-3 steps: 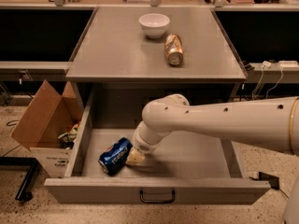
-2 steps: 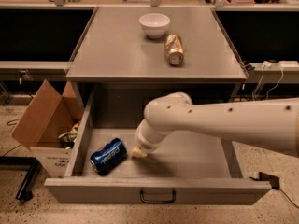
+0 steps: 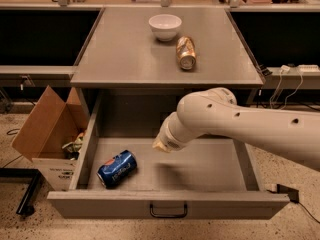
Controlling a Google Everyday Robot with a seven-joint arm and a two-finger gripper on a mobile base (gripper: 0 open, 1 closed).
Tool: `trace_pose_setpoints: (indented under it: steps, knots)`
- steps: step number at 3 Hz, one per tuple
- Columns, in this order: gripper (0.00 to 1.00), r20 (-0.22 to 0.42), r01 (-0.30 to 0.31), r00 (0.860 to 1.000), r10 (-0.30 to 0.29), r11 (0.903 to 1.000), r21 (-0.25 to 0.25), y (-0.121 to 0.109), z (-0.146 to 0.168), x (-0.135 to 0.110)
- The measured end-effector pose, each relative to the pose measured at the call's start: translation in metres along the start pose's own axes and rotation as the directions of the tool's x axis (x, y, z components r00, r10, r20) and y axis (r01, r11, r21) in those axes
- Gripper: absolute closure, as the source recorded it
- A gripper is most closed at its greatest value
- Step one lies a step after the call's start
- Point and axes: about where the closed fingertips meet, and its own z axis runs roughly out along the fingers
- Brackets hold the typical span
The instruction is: Pick pepsi can from top drawer and place on counter
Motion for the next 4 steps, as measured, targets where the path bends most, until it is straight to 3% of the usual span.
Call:
trace_pose_setpoints:
  steps: [1, 2, 3, 4]
  knots:
    - [0.84, 0.029, 0.043, 0.999, -0.042, 0.9988, -0.025, 0.0, -0.006, -0.012]
    - [0.61, 0.057, 0.149, 0.988, -0.144, 0.985, -0.087, 0.012, 0.001, -0.032]
    - [0.3, 0.061, 0.175, 0.984, -0.17, 0.9798, -0.096, 0.014, 0.001, -0.034]
    - [0.06, 0.061, 0.176, 0.983, -0.17, 0.9797, -0.097, 0.014, 0.002, -0.035]
